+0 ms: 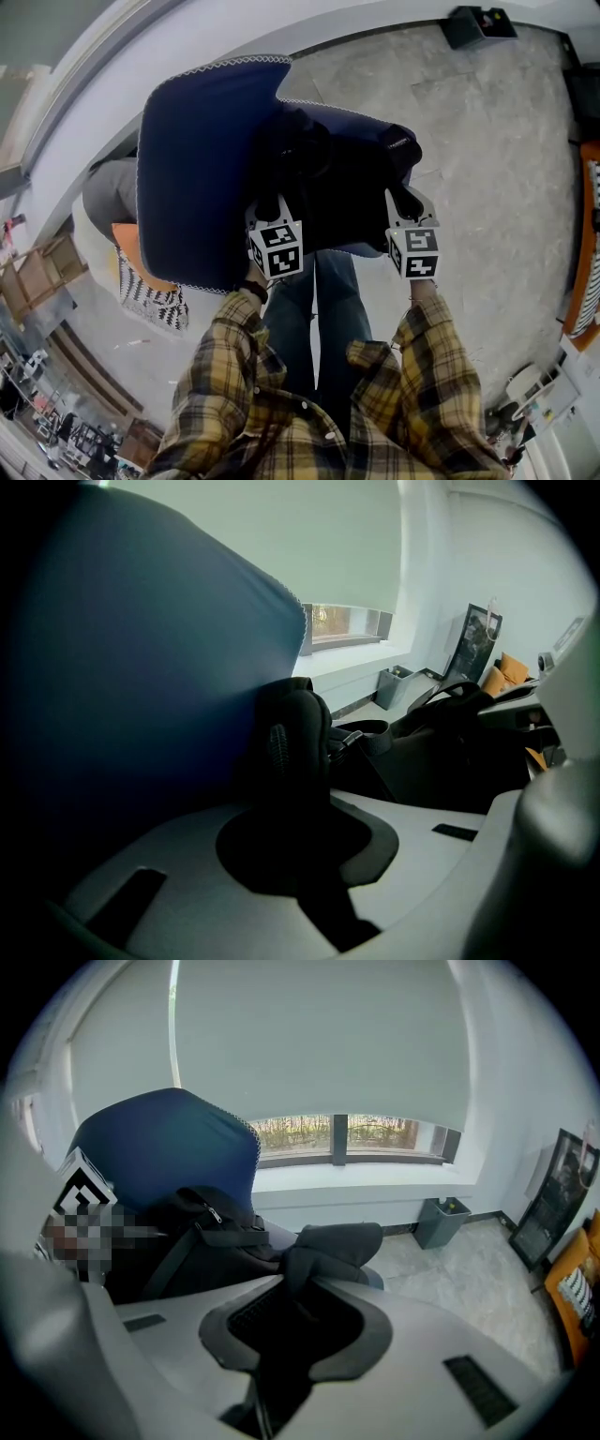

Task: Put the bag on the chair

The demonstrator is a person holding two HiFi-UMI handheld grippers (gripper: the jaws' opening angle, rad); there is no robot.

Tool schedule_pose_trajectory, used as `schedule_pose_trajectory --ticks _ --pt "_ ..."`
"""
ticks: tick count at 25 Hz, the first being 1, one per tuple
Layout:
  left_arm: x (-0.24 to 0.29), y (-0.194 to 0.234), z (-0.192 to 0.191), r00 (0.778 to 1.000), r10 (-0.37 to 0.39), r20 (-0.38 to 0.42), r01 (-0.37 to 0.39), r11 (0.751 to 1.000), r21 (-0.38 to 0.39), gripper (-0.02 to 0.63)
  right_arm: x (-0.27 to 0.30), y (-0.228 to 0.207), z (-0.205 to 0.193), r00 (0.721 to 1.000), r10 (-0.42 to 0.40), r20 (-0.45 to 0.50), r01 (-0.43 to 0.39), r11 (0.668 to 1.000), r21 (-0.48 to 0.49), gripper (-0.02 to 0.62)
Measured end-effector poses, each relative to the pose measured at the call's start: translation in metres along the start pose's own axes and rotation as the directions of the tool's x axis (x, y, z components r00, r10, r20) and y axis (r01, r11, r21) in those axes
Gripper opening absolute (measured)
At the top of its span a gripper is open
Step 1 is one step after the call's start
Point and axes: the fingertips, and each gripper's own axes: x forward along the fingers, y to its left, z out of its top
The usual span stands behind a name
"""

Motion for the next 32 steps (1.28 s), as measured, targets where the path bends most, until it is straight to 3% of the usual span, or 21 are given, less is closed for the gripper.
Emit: schedule_pose_trajectory --ticks 11,19,27,32 --pt "0.0 0.0 0.0 1.0 -0.014 -0.019 0.014 1.0 -0.012 0.041 0.002 0.0 0.0 0.999 0.05 -0.01 -0.049 0.997 0.063 0.089" --pt "-0.011 -0.001 0.006 1.0 -0.019 -0.013 0.019 1.0 -0.006 0.163 -0.006 -0.001 0.004 0.996 0.084 -0.022 -0.079 0.984 0.161 0.207" --pt "-0.047 -0.002 0.034 0.998 -0.032 0.051 0.035 0.998 -0.051 0.176 -0.033 -0.003 0.02 0.998 0.055 0.013 -0.056 0.981 0.187 0.236" --pt "-0.07 -0.004 0.071 0.992 -0.041 0.123 0.049 0.997 -0.061 0.176 -0.053 -0.007 0.049 0.997 0.029 0.067 -0.042 0.98 0.197 0.244"
